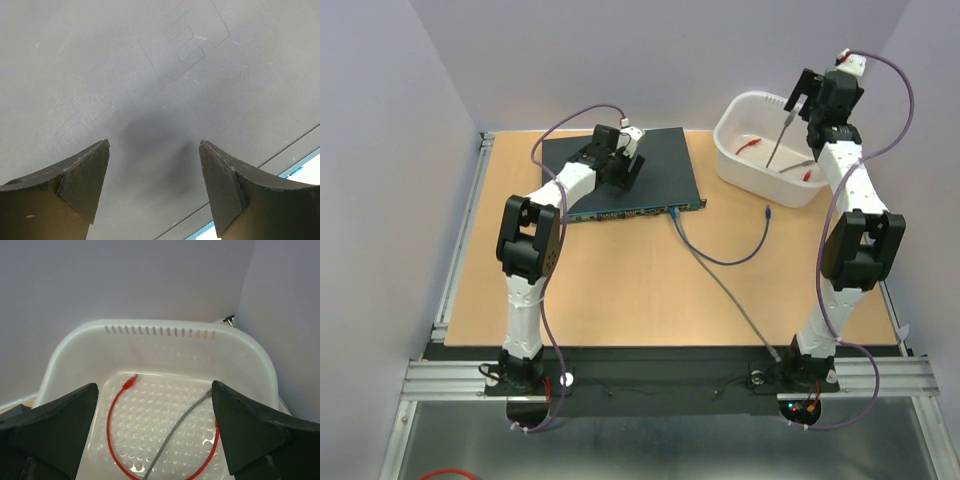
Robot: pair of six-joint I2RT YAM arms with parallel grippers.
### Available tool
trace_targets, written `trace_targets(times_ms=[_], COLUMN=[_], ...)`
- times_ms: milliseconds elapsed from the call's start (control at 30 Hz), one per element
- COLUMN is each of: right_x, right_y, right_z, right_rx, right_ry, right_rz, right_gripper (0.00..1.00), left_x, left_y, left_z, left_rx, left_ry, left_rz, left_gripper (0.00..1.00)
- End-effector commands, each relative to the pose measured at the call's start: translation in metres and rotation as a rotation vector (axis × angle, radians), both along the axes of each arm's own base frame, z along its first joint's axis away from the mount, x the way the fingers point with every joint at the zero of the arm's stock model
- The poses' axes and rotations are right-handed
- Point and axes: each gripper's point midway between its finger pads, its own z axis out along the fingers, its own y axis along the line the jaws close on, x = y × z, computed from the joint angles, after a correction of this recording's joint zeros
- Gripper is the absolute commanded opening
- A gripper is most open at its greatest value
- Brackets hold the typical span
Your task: Pull the plug from the switch port
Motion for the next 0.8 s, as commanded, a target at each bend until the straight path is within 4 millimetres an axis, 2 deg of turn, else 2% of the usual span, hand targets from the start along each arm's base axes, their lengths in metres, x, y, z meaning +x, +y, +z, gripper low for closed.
trace_targets(times_ms=[0, 67, 100, 133, 267, 333, 367, 400, 433, 467, 533, 567, 600, 633, 667, 700, 733, 767], right_x=[-0.011, -0.007, -0.003, 0.004, 0.055, 0.059, 0.053, 0.048, 0.041, 0.024, 0.002, -0.009, -0.021, -0.041, -0.051, -0.061, -0.07, -0.082], right_y=[0.014, 0.031, 0.032, 0.03, 0.003, 0.013, 0.034, 0.041, 0.046, 0.049, 0.046, 0.038, 0.034, 0.032, 0.031, 0.032, 0.035, 0.044], right_z=[0.053, 0.057, 0.058, 0.056, 0.033, 0.038, 0.046, 0.045, 0.054, 0.055, 0.064, 0.036, 0.065, 0.062, 0.066, 0.042, 0.037, 0.051], right_rx=[-0.057, -0.038, -0.041, -0.039, -0.049, -0.016, 0.017, 0.038, 0.054, 0.07, 0.052, 0.046, 0.018, 0.011, 0.002, -0.005, -0.011, -0.019], right_ry=[-0.032, -0.048, -0.05, -0.051, 0.024, 0.021, 0.011, 0.015, -0.002, 0.018, 0.028, 0.1, 0.05, 0.068, 0.062, 0.119, 0.13, 0.092], right_rz=[0.077, 0.174, 0.195, 0.2, 0.147, 0.197, 0.3, 0.331, 0.344, 0.347, 0.324, 0.277, 0.255, 0.231, 0.221, 0.23, 0.249, 0.299], right_gripper=[1.0, 1.0, 1.0, 1.0, 1.0, 0.95, 0.93, 0.91, 0.9, 0.89, 0.81, 0.78, 0.75, 0.68, 0.66, 0.64, 0.6, 0.55], left_x=[0.005, 0.004, 0.004, 0.004, 0.003, 0.002, 0.001, 0.001, -0.001, -0.001, -0.001, -0.001, -0.001, -0.001, 0.0, 0.0, 0.001, 0.001], left_y=[-0.009, -0.01, -0.009, -0.009, -0.009, -0.007, -0.006, -0.006, -0.005, -0.004, -0.005, -0.005, -0.006, -0.007, -0.009, -0.009, -0.011, -0.011], left_z=[0.061, 0.06, 0.059, 0.058, 0.058, 0.056, 0.056, 0.056, 0.054, 0.054, 0.052, 0.053, 0.052, 0.053, 0.052, 0.053, 0.054, 0.055], left_rx=[-0.059, -0.062, -0.06, -0.06, -0.054, -0.05, -0.048, -0.046, -0.043, -0.044, -0.04, -0.043, -0.045, -0.05, -0.052, -0.06, -0.064, -0.068], left_ry=[-0.106, -0.103, -0.102, -0.101, -0.101, -0.096, -0.098, -0.1, -0.097, -0.096, -0.093, -0.095, -0.094, -0.092, -0.091, -0.089, -0.09, -0.089], left_rz=[-0.019, -0.022, -0.021, -0.021, -0.023, -0.019, -0.017, -0.017, -0.017, -0.018, -0.02, -0.021, -0.024, -0.028, -0.029, -0.029, -0.032, -0.033], left_gripper=[0.84, 0.84, 0.84, 0.84, 0.84, 0.84, 0.84, 0.84, 0.84, 0.84, 0.84, 0.84, 0.84, 0.84, 0.84, 0.84, 0.84, 0.84])
